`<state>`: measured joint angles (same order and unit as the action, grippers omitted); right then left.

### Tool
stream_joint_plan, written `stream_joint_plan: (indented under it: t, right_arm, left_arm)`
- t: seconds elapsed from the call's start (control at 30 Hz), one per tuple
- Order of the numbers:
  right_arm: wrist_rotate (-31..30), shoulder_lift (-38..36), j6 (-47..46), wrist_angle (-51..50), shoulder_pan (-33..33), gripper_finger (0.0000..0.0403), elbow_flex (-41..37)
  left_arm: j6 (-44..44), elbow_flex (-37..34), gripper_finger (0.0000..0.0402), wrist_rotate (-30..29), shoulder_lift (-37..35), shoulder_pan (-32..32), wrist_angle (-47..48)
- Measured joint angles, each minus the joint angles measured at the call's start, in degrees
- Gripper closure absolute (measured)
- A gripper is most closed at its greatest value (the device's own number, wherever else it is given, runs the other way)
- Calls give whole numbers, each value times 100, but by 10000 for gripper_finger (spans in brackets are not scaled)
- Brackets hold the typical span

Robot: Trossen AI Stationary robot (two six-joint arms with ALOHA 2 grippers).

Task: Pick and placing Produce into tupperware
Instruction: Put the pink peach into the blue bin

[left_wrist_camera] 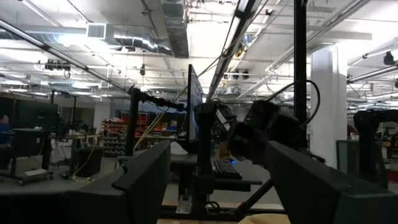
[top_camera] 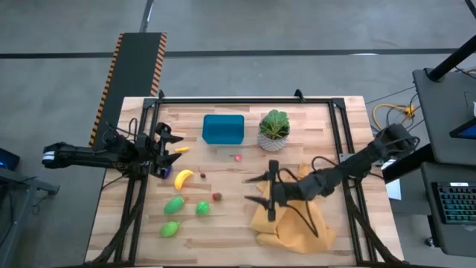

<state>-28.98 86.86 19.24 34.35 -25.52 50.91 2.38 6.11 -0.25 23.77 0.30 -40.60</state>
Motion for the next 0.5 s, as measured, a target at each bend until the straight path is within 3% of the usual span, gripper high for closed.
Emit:
stream_joint_plan:
  t: [0.27,0.5]
  right_arm:
    - [1511,-896,-556,-153,1239,177,-769]
    - [2151,-1562,-541,-100,2140,177,-1144]
  left_arm:
    - [-889,0,152,15,13,0,11]
    - [-924,0,152,12,20,0,62]
